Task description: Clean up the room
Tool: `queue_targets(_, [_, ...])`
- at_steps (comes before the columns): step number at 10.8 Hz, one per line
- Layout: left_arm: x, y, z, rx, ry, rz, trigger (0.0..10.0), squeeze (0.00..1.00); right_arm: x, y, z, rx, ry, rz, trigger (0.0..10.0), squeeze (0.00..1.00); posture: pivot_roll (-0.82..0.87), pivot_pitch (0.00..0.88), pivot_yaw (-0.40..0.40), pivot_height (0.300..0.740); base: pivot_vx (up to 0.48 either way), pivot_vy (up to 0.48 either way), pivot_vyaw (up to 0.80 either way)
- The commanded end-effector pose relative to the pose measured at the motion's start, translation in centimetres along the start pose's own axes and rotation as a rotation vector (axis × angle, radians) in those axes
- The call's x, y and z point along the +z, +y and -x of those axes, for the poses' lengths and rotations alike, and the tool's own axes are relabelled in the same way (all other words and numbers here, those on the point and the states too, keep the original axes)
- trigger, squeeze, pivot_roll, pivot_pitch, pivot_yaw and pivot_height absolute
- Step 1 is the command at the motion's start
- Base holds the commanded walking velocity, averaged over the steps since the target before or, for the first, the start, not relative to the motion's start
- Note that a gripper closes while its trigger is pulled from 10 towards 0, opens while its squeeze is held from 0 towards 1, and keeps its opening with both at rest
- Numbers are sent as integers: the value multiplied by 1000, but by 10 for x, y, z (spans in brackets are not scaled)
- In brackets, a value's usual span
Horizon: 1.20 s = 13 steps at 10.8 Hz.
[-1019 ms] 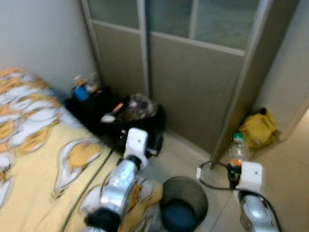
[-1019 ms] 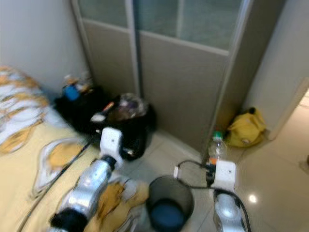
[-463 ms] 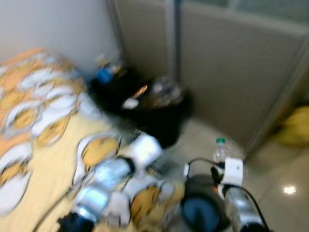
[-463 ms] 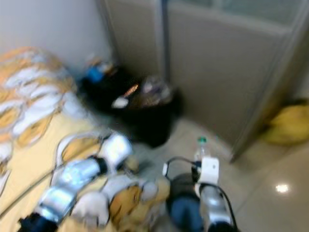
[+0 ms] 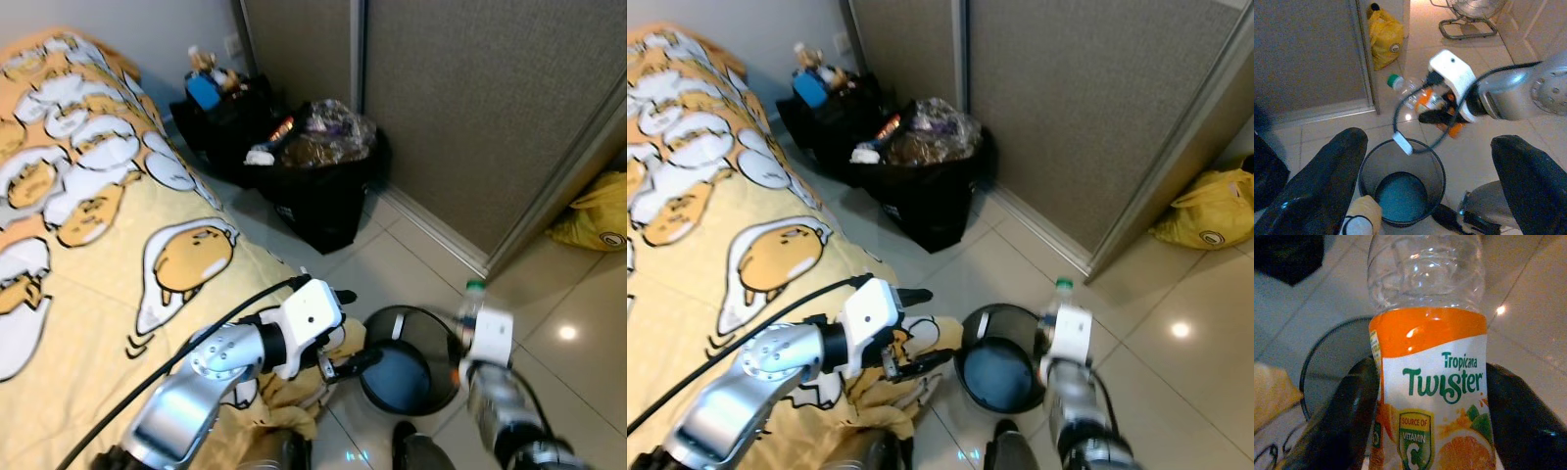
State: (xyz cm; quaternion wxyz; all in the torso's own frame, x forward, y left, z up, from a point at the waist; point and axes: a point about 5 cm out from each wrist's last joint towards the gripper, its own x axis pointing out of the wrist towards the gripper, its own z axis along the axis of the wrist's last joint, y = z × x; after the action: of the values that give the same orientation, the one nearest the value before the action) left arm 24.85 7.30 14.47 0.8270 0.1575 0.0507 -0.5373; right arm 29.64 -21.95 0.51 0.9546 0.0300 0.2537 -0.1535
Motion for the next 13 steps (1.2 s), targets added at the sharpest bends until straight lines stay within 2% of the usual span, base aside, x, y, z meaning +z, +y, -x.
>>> queue_targets(1, [-5, -2, 5, 9, 23, 25, 10000, 0, -4, 3, 1, 20, 11, -27, 10000, 1000, 197, 354, 114, 731, 0, 0, 0])
queue_targets(4, [-17, -4, 2, 17, 70, 62, 10000, 0, 7, 4, -3, 40, 2, 28, 10000, 1000, 166, 309, 77, 731, 0, 0, 0])
queue_targets(5, [-23, -6, 3, 20, 88, 68, 10000, 0, 10, 7, -3, 62, -17, 44, 10000, 0, 150, 278, 59, 731, 0, 0, 0])
queue_targets(6, [-26, -5, 2, 29, 90, 83, 10000, 0, 13, 10, -3, 84, -29, 49, 10000, 0, 144, 244, 44, 731, 0, 0, 0])
queue_targets(7, [-30, 5, -3, 135, 66, 124, 10000, 0, 30, 15, -4, 106, -120, 25, 10000, 0, 140, 155, 21, 731, 0, 0, 0])
queue_targets(8, [-34, 19, -2, 323, 28, 160, 10000, 0, 48, 20, -1, 121, -250, 13, 10000, 0, 135, 110, 14, 731, 0, 0, 0])
queue_targets(9, [-33, 33, 9, 533, -85, 246, 10000, 0, 63, 25, 15, 146, -420, 1, 10000, 0, 128, 2, 1, 731, 0, 0, 0])
queue_targets(10, [-36, 48, 22, 743, -175, 274, 10000, 0, 63, 27, 37, 184, -521, -25, 10000, 0, 127, 0, -26, 731, 0, 0, 0])
queue_targets(11, [-39, 57, 24, 824, -206, 269, 10000, 0, 56, 29, 46, 216, -533, -49, 10000, 0, 124, 0, -42, 731, 0, 0, 494])
queue_targets(12, [-43, 68, 16, 868, -215, 319, 10000, 0, 41, 44, 47, 323, -478, 4, 10000, 0, 116, 0, -38, 731, 0, 446, 675])
queue_targets(13, [-41, 67, 4, 837, -210, 290, 10000, 0, 33, 46, 42, 328, -435, 40, 10000, 0, 125, 0, -43, 731, 0, 428, 663])
